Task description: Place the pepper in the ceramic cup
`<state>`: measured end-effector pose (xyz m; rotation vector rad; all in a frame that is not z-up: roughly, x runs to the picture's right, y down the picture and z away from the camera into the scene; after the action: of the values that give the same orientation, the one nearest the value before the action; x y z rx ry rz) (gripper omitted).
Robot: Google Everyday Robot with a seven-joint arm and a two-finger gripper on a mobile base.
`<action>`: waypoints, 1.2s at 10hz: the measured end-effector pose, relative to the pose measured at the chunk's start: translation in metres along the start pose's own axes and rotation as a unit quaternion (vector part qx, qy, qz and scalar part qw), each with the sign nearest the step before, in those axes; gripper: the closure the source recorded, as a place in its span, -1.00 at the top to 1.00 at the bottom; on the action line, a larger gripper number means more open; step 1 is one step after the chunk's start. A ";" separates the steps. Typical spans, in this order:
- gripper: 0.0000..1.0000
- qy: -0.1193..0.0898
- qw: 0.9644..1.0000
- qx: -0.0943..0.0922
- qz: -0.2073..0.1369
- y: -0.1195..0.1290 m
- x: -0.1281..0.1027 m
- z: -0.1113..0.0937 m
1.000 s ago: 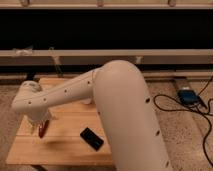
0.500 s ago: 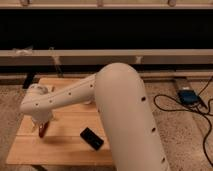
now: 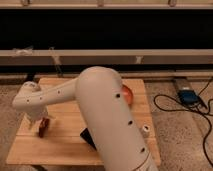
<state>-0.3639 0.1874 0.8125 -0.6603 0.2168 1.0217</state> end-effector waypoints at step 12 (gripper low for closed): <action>-0.29 0.043 0.999 0.006 0.003 -0.002 -0.007 0.034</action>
<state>-0.3701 0.2023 0.8430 -0.6934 0.3002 0.9984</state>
